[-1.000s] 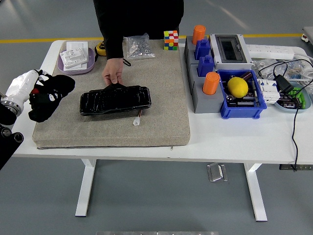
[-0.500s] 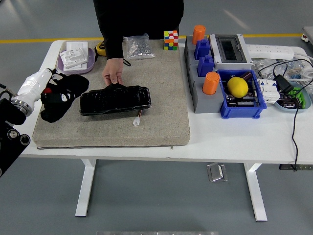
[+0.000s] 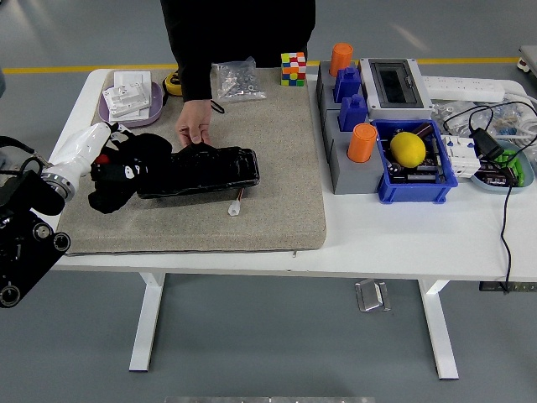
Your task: Pick the rag up,wipe the panel,place it on the desk
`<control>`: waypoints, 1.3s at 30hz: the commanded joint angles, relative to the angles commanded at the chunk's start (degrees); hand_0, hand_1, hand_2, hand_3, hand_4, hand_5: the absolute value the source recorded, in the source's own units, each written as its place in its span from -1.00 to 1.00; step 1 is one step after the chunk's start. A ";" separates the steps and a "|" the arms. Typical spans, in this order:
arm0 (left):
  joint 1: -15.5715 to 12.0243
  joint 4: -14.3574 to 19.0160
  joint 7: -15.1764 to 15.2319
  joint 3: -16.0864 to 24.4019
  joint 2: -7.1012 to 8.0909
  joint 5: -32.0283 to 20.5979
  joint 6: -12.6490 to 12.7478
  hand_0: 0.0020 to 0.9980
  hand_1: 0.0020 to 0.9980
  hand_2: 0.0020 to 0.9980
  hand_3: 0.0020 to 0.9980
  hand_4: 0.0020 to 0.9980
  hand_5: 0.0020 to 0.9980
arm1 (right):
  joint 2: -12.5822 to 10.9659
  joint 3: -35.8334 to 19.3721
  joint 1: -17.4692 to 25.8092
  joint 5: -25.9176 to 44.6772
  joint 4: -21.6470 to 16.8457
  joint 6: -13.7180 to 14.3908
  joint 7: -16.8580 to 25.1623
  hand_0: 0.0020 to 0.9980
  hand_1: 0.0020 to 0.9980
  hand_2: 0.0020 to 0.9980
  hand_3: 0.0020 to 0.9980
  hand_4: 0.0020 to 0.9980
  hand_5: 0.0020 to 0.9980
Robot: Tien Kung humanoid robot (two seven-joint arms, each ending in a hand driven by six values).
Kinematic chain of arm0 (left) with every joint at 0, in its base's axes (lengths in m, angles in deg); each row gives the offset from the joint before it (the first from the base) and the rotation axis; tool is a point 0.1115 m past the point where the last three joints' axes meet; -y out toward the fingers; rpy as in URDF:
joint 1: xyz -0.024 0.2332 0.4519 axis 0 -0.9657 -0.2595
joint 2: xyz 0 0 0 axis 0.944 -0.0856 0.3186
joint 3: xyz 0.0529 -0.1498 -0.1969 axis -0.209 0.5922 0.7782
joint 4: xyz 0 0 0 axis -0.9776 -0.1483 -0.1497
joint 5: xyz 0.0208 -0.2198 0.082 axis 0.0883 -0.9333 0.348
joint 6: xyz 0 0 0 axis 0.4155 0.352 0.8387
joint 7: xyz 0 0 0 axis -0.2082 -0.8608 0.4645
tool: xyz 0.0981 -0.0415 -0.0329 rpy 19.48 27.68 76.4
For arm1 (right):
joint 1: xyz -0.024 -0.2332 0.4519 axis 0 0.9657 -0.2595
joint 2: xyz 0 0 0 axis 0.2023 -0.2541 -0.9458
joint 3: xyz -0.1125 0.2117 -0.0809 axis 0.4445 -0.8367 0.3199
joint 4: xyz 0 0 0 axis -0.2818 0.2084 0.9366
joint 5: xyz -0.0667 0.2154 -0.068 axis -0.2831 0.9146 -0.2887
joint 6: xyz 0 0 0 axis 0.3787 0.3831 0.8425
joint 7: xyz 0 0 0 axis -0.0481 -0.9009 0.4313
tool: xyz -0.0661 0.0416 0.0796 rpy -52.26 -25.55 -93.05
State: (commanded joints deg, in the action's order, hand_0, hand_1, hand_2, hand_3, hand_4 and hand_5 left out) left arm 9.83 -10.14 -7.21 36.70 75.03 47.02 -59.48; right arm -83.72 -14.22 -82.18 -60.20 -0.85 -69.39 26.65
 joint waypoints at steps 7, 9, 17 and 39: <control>0.86 0.03 -0.01 -2.09 -0.88 -0.01 0.18 -0.53 -0.70 -0.09 -0.34 -0.48 -1.00 | -0.16 0.17 -0.16 0.01 -0.02 -0.05 -0.01 0.42 0.31 0.37 0.19 0.93 -0.15; 1.27 -0.06 0.01 -2.76 -1.18 0.04 0.26 -0.53 -0.70 -0.09 -0.34 -0.48 -1.00 | -0.27 0.31 -0.22 0.10 -0.03 -0.07 0.00 0.42 0.31 0.37 0.19 0.93 -0.15; 3.27 -0.82 -0.09 -5.12 -2.35 0.08 0.30 -0.53 -0.71 -0.09 -0.33 -0.49 -1.00 | -0.72 1.01 -0.51 0.46 -0.08 -0.21 -0.06 0.42 0.31 0.38 0.19 0.93 -0.15; 9.81 -4.09 -0.90 -13.52 -5.81 0.25 -0.58 -0.53 -0.70 -0.09 -0.32 -0.50 -1.00 | -1.51 3.06 -1.66 1.20 -0.14 -0.38 -0.23 0.42 0.31 0.37 0.19 0.94 -0.15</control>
State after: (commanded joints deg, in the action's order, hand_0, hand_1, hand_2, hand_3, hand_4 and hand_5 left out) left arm 19.64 -14.22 -8.11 23.17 69.22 47.27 -60.05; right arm -85.23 -11.16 -83.84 -59.00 -0.99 -69.77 26.42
